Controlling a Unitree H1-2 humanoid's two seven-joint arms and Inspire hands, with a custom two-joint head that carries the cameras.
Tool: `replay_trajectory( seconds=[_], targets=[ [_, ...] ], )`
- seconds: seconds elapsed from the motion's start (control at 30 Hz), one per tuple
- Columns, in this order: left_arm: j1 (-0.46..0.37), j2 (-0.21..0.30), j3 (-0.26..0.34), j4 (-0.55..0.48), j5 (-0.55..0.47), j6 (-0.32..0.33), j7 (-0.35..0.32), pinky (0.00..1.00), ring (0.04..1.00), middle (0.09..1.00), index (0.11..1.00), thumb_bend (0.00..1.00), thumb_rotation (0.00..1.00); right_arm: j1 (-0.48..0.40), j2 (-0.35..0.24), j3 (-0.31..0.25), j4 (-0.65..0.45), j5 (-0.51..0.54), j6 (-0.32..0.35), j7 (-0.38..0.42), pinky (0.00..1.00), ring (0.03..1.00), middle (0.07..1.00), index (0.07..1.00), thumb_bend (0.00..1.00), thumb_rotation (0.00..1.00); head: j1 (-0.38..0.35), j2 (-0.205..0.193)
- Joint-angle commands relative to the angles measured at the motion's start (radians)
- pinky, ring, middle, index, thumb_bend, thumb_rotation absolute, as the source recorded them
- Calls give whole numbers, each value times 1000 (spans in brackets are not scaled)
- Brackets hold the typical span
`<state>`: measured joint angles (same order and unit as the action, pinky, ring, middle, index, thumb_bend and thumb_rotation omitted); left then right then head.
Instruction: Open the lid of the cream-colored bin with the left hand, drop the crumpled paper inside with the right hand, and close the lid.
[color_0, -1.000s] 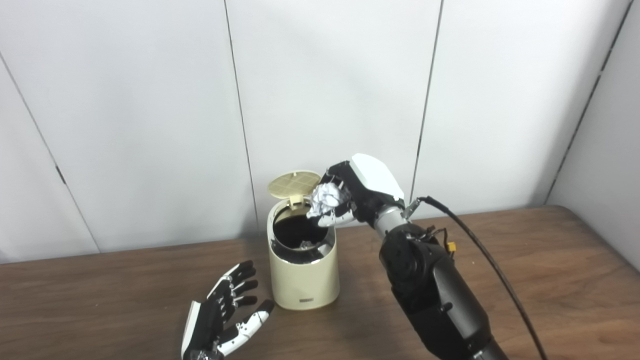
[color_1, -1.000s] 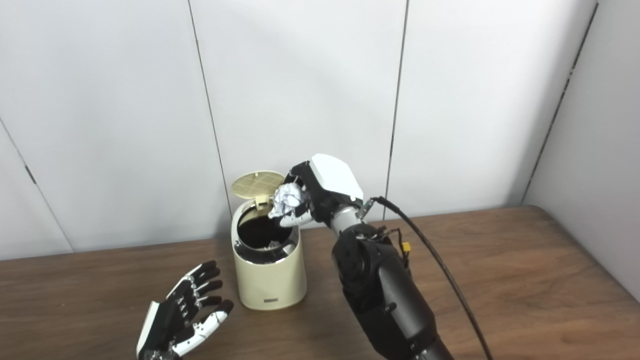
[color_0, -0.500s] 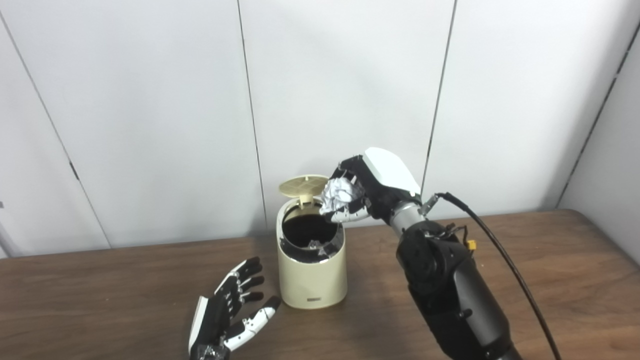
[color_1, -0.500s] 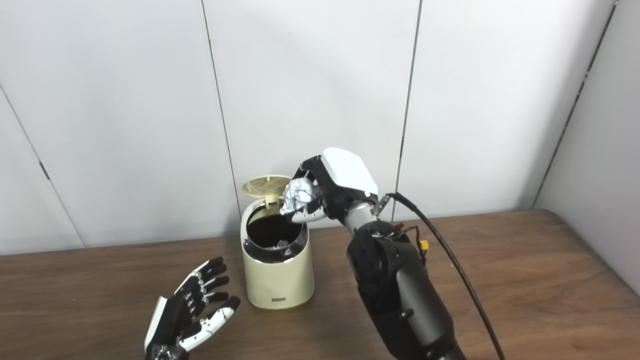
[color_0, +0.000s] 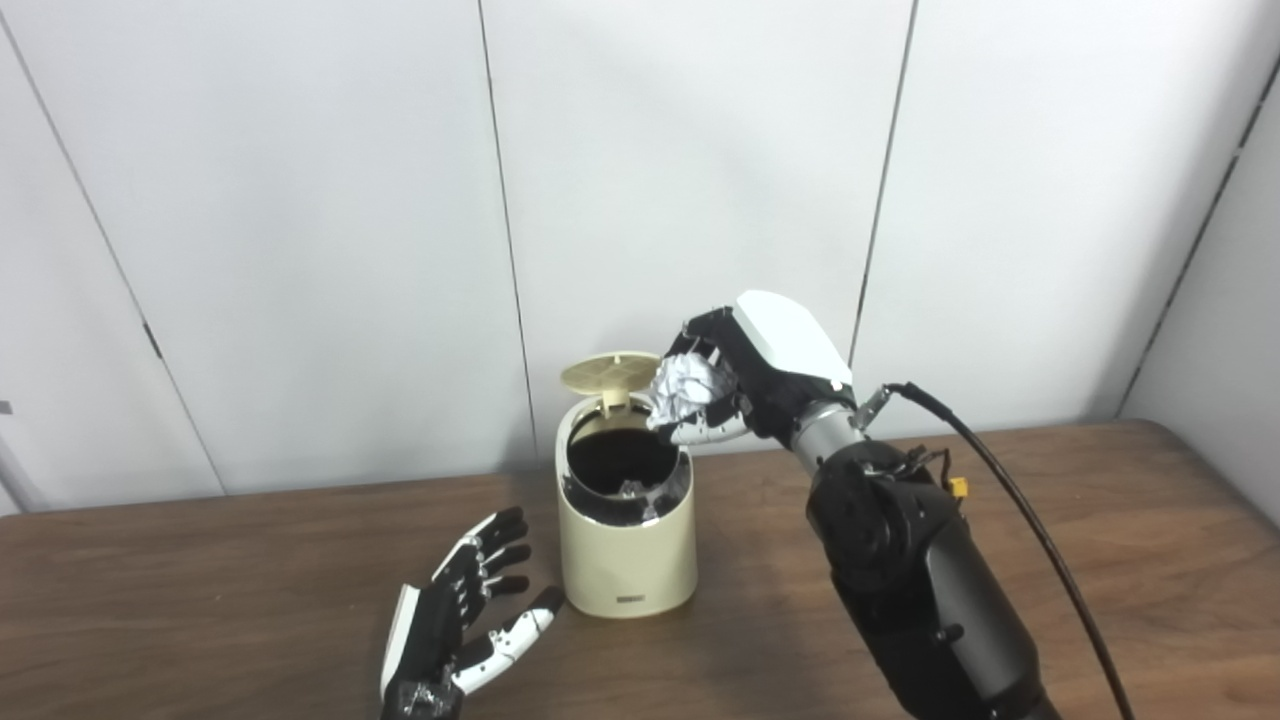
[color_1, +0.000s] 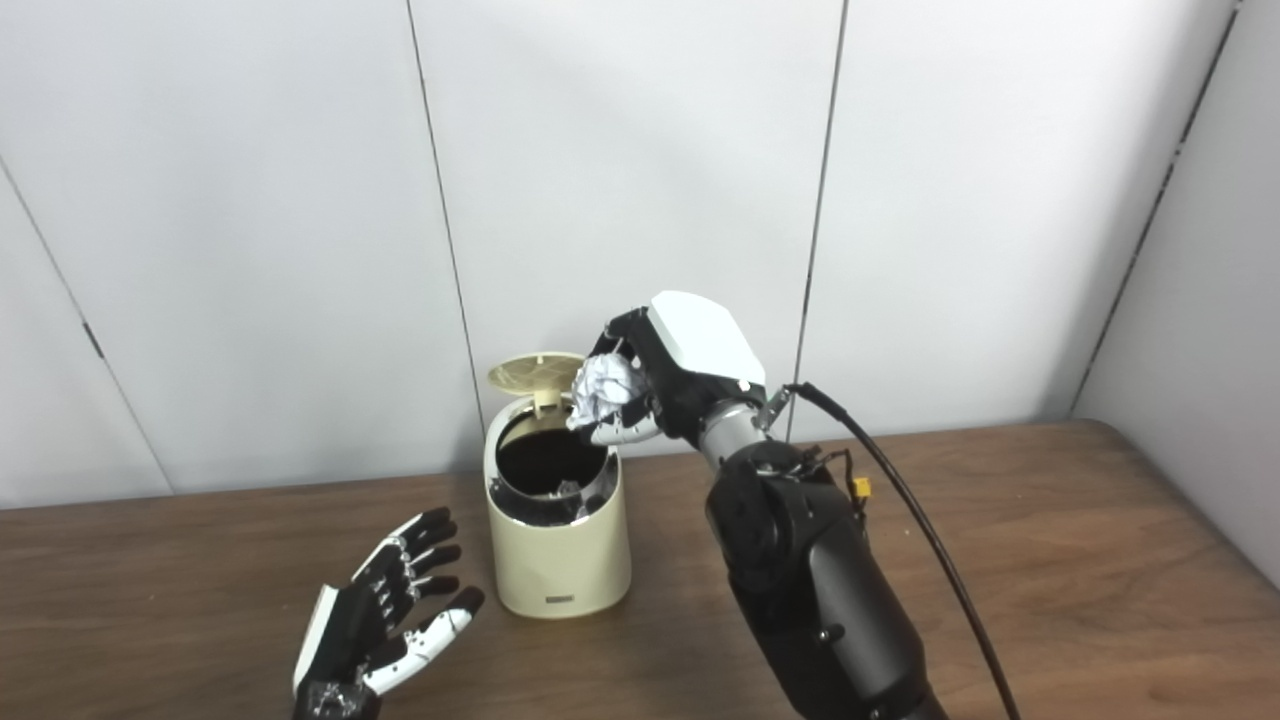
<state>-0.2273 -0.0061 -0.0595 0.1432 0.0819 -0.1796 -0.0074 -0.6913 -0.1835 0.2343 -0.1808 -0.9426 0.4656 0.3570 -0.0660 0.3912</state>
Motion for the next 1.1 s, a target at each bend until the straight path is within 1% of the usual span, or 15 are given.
replay_trajectory(
  seconds=[0.0, 0.13, 0.3, 0.43, 0.47, 0.53, 0.57, 0.6, 0.63, 0.73, 0.83, 1.07],
  targets=[
    [-33, -4, -1, -16, 5, -35, 7, 711, 799, 839, 876, 607, 143, -35, 7, -7, -32, -1, -6, -26, 320, 401, 502, 491, 498, 0, 0, 1],
    [-34, -3, -2, -17, 9, -33, 8, 712, 800, 841, 881, 608, 149, -33, 31, -20, -36, -13, 3, 0, 321, 406, 499, 491, 499, 0, 2, 1],
    [-33, -6, -1, -23, 8, -29, 10, 708, 797, 839, 878, 605, 140, -32, 40, -19, -23, 1, 2, -8, 323, 415, 495, 494, 499, 0, 4, 5],
    [-31, -7, -3, -28, 11, -25, 11, 713, 798, 841, 880, 610, 149, -32, 48, -17, -10, -12, 2, 0, 323, 422, 499, 494, 499, 0, 5, 6],
    [-31, -7, -3, -30, 13, -23, 13, 713, 798, 841, 880, 610, 153, -33, 49, -15, -6, -21, 3, 5, 331, 419, 497, 493, 500, 0, 7, 8],
    [-31, -8, -2, -31, 14, -23, 14, 709, 796, 840, 879, 617, 166, -33, 46, -8, -2, -36, 3, 13, 415, 418, 495, 489, 502, 0, 8, 9],
    [-31, -8, -2, -32, 13, -23, 14, 708, 795, 840, 878, 618, 168, -33, 47, -6, 3, -40, 3, 12, 435, 419, 496, 490, 503, 0, 9, 10],
    [-31, -9, -2, -32, 13, -24, 14, 708, 795, 840, 879, 617, 168, -32, 52, -9, 10, -40, 3, 10, 435, 416, 498, 491, 503, 0, 9, 10],
    [-30, -9, -2, -34, 13, -23, 14, 708, 794, 839, 879, 615, 163, -30, 56, -12, 14, -40, 3, 10, 393, 411, 493, 490, 502, 0, 11, 13],
    [-29, -9, -2, -36, 19, -27, 16, 704, 789, 835, 876, 611, 156, -28, 73, -21, 34, -30, 3, -3, 332, 415, 496, 495, 500, 0, 13, 17],
    [-29, -9, -1, -35, 20, -30, 15, 703, 785, 830, 872, 613, 154, -26, 80, -19, 51, -36, 2, -9, 315, 416, 501, 501, 498, 0, 14, 19],
    [-27, -13, 0, -42, 10, -20, 11, 698, 789, 832, 874, 619, 160, -24, 95, -19, 84, -44, 3, -6, 315, 413, 497, 504, 498, 0, 19, 26]
  ],
)
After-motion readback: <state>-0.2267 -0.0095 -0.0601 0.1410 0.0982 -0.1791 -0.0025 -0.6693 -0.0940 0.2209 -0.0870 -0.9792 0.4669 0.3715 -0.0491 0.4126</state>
